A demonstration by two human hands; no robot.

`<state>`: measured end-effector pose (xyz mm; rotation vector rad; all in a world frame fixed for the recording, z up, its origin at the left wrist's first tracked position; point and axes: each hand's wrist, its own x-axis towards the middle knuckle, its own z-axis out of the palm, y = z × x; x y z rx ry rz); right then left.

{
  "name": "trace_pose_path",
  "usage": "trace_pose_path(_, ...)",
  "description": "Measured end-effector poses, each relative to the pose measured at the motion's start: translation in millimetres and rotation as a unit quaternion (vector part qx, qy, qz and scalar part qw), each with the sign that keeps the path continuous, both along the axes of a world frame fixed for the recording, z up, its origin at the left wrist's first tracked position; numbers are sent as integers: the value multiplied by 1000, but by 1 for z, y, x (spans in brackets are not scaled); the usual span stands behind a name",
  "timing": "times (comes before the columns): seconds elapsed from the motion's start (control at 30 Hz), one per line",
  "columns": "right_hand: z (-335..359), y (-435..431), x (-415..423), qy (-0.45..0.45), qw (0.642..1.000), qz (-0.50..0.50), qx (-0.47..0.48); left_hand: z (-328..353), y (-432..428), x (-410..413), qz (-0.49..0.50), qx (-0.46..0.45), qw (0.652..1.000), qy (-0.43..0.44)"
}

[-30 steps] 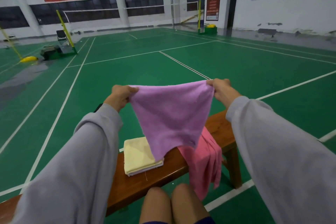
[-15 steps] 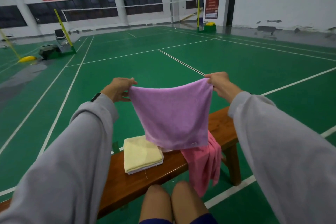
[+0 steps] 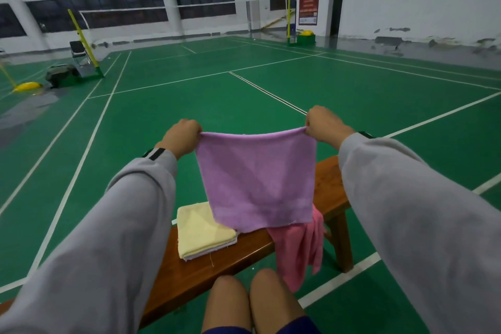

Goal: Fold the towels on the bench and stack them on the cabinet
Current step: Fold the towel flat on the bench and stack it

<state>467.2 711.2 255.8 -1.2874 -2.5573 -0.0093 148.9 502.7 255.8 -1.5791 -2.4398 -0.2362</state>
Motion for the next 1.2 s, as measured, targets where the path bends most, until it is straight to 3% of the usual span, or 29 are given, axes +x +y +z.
trace_pose_path(0.17, 6, -3, 2, -56, 992, 11, 113, -7, 2, 8, 20, 4, 996, 88)
trace_pose_path(0.4, 10, 4, 8, -64, 992, 5, 105, -6, 12, 15, 14, -20, 994, 103)
trace_pose_path(0.63, 15, 17, 16, -43, 992, -16, 114, -12, 30, 11, 26, 73, 994, 74)
trace_pose_path(0.8, 9, 32, 15, -23, 995, -30, 95, -17, 51, 17, 42, 83, 994, 64)
trace_pose_path(0.97, -1, 49, 15, -11, 995, -44, 88, -25, 84, 8, 49, 127, 991, 8)
trace_pose_path(1.07, 5, 60, 12, 4, 994, -61, 92, -22, 105, -2, 62, 190, 977, -78)
trace_pose_path(1.13, 11, 68, 9, 24, 992, -75, 102, -19, 121, -9, 79, 262, 940, -205)
trace_pose_path(1.2, 12, 77, 6, 57, 988, -92, 114, -17, 135, -12, 90, 321, 879, -340)
